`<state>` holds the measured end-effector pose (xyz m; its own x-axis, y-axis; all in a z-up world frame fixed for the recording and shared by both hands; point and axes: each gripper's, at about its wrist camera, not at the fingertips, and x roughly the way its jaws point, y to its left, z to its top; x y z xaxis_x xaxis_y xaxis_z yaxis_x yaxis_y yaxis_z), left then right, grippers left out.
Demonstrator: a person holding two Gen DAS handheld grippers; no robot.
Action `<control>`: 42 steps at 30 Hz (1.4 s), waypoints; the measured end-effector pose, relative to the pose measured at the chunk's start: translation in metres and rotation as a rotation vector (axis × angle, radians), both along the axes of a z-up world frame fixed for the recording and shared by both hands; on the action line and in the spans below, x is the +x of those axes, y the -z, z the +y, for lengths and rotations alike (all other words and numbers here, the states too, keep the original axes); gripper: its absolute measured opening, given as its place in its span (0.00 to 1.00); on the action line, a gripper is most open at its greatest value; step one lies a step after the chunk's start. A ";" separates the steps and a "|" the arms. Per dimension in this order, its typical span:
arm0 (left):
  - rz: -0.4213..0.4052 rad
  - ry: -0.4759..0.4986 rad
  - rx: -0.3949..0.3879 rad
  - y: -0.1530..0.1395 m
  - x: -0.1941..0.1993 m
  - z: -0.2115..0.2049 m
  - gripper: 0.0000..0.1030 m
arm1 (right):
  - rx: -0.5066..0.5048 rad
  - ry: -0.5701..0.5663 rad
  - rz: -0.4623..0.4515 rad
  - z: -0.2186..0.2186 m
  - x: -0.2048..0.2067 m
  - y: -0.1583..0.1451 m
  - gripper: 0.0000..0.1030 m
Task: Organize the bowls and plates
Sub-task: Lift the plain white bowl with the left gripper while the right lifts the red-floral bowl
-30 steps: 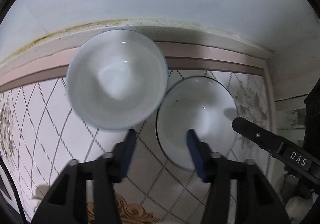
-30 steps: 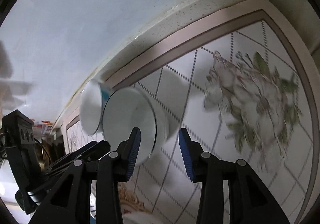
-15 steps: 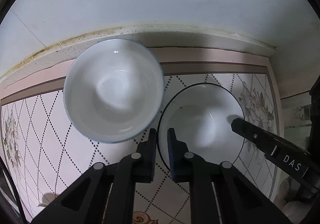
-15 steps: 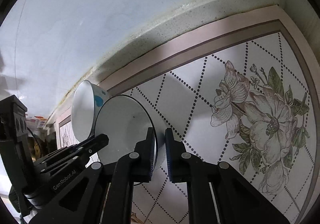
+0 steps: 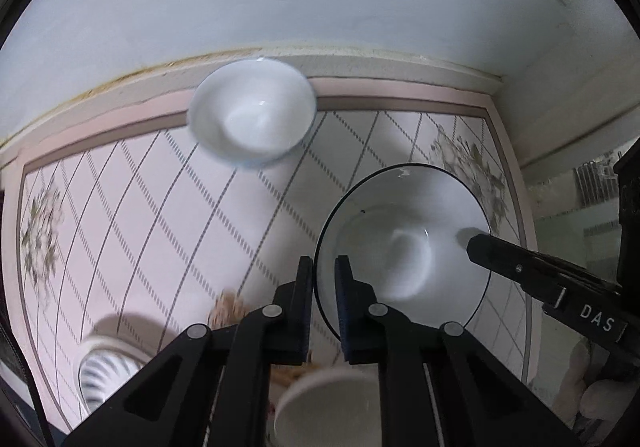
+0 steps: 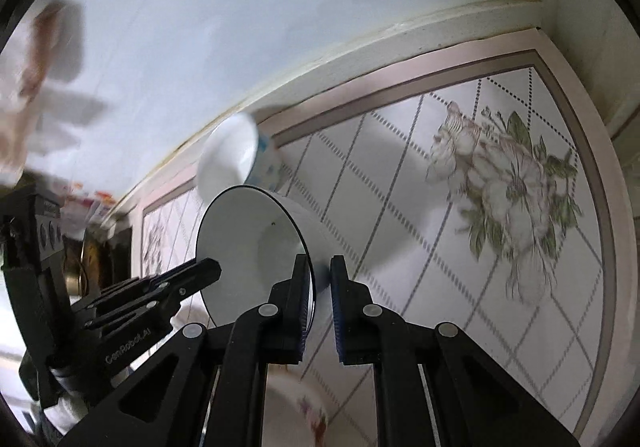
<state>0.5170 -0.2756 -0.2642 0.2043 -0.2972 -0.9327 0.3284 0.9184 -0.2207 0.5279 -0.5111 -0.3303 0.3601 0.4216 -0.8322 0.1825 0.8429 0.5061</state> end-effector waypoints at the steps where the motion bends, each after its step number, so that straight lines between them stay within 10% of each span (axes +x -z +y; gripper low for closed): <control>1: 0.000 0.000 0.001 -0.003 -0.007 0.004 0.09 | 0.001 -0.008 0.000 0.004 -0.005 -0.003 0.12; 16: 0.075 -0.019 0.023 0.007 -0.078 0.048 0.09 | 0.061 -0.091 0.103 0.047 -0.096 0.008 0.12; 42: 0.066 0.018 0.100 0.034 -0.100 0.042 0.09 | 0.052 -0.122 0.184 0.059 -0.116 0.038 0.12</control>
<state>0.4171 -0.2332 -0.2987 0.1365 -0.2050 -0.9692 0.3331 0.9309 -0.1500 0.4122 -0.4526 -0.3683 0.1476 0.4971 -0.8551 0.1741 0.8380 0.5172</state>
